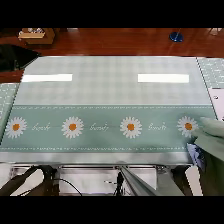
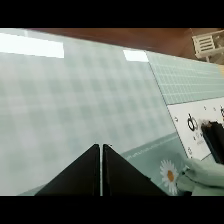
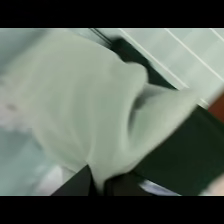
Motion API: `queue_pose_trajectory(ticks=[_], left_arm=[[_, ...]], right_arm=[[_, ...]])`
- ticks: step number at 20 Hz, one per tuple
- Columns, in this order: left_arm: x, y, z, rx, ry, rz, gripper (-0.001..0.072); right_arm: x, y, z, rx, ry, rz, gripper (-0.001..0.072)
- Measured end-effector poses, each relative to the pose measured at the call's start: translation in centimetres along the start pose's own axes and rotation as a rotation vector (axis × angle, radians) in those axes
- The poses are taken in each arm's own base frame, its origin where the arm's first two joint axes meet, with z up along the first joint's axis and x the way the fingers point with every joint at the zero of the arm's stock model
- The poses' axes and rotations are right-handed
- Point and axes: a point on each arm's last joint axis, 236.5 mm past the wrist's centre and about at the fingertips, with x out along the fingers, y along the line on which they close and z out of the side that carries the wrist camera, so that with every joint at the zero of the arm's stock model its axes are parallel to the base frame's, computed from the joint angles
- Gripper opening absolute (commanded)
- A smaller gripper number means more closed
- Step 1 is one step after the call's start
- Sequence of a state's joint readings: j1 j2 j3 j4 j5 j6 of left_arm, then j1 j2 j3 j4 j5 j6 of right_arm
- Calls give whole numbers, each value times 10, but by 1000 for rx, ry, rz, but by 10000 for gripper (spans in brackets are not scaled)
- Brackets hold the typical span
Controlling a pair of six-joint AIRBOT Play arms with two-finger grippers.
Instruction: Fold the shirts.
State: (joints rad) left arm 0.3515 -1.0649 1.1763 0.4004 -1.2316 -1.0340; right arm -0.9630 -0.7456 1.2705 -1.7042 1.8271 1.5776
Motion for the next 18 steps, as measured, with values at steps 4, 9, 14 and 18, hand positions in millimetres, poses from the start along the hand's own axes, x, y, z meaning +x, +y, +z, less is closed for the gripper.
queue_pose_trajectory(ticks=[4,9,14,18], left_arm=[[-12,24,25,-7,-106,77,61],[-42,57,48,-20,-204,168,61],[-59,73,56,-34,-248,213,61],[-63,79,57,-20,-252,237,270]], right_arm=[[18,-74,-40,46,112,-335,27],[18,-132,-68,40,184,-639,31],[36,-154,-92,4,293,-769,449],[55,-170,-113,41,359,-801,555]])
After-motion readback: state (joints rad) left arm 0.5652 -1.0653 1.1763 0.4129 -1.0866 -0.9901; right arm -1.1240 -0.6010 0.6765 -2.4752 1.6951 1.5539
